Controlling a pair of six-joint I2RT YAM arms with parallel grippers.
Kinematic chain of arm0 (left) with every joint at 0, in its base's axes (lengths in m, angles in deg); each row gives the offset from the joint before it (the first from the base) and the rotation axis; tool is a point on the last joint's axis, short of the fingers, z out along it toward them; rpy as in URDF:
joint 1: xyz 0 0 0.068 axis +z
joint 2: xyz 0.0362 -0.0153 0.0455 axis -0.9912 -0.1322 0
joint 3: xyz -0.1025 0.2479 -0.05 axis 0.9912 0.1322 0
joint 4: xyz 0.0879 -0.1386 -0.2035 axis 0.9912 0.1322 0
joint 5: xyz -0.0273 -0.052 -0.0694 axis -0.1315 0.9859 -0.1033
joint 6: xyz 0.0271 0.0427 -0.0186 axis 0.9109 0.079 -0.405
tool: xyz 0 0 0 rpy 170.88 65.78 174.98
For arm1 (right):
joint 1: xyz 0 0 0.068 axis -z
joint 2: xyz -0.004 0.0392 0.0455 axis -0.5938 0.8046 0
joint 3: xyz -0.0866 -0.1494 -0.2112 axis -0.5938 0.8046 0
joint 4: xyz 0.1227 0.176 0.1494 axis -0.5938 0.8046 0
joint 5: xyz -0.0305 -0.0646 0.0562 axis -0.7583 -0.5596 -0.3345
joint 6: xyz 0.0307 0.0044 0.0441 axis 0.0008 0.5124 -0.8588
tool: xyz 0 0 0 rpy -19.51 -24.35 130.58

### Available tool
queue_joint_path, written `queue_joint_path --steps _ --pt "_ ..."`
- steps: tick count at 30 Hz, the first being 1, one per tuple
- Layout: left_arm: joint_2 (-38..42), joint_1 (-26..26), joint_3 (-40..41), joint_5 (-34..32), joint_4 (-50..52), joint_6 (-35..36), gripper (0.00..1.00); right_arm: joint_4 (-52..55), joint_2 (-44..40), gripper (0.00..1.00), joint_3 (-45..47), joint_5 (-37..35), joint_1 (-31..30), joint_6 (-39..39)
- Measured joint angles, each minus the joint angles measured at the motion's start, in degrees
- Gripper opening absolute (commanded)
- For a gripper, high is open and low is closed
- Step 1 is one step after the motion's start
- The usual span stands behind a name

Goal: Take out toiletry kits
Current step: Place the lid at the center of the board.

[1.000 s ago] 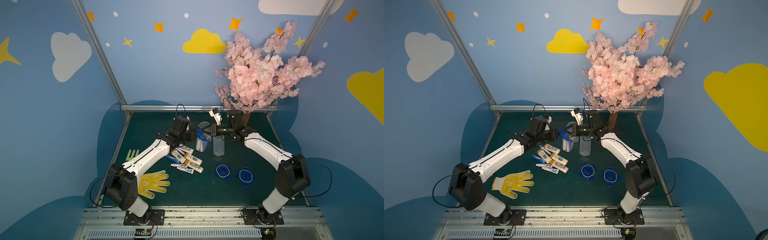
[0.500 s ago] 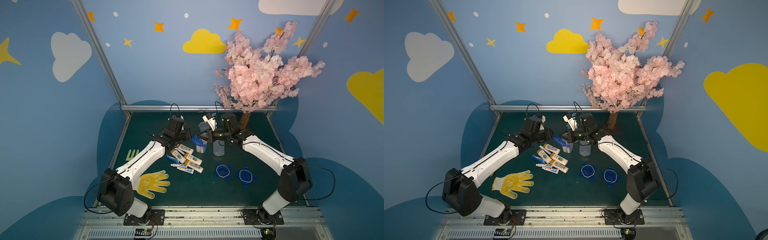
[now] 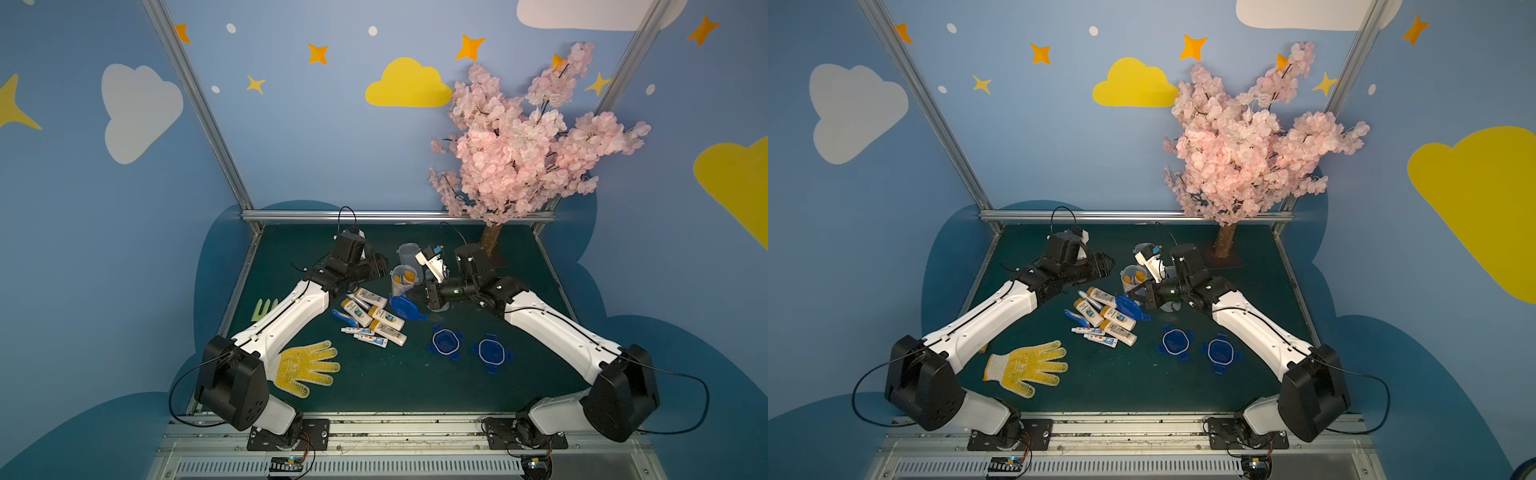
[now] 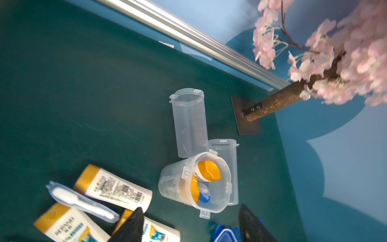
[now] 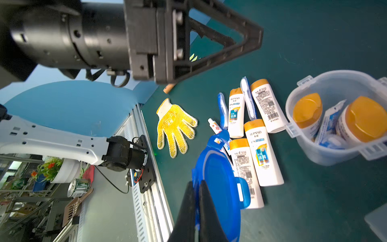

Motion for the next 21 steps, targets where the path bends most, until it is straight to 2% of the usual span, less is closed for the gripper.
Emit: queue_joint_path --steps 1,2,7,11,13,17,21 --pt "-0.02 0.07 0.0 0.2 -0.02 0.0 0.99 1.6 -1.4 0.0 0.96 -1.22 0.17 -0.04" --pt "-0.09 0.11 -0.02 0.33 0.07 0.26 1.0 3.19 -2.49 0.0 1.68 -2.86 0.57 -0.28" --pt "-0.48 0.39 -0.02 0.98 0.09 1.05 0.99 10.84 -8.68 0.0 5.55 -15.13 6.45 -0.68" --pt "-0.48 1.36 -0.02 3.3 -0.57 1.7 0.99 13.11 -14.53 0.0 8.35 -25.62 11.41 -0.31" --pt "-0.48 2.08 -0.02 4.22 -0.79 1.77 0.96 14.05 -16.37 0.0 8.61 -30.88 13.03 -0.17" --pt "-0.83 2.73 -0.02 5.05 -0.59 2.4 0.91 14.51 -16.09 0.0 8.63 -40.13 16.06 -0.04" --pt "-2.73 2.23 -0.94 4.72 1.97 3.54 0.91 13.55 -11.61 0.0 9.25 -46.71 18.08 -0.11"
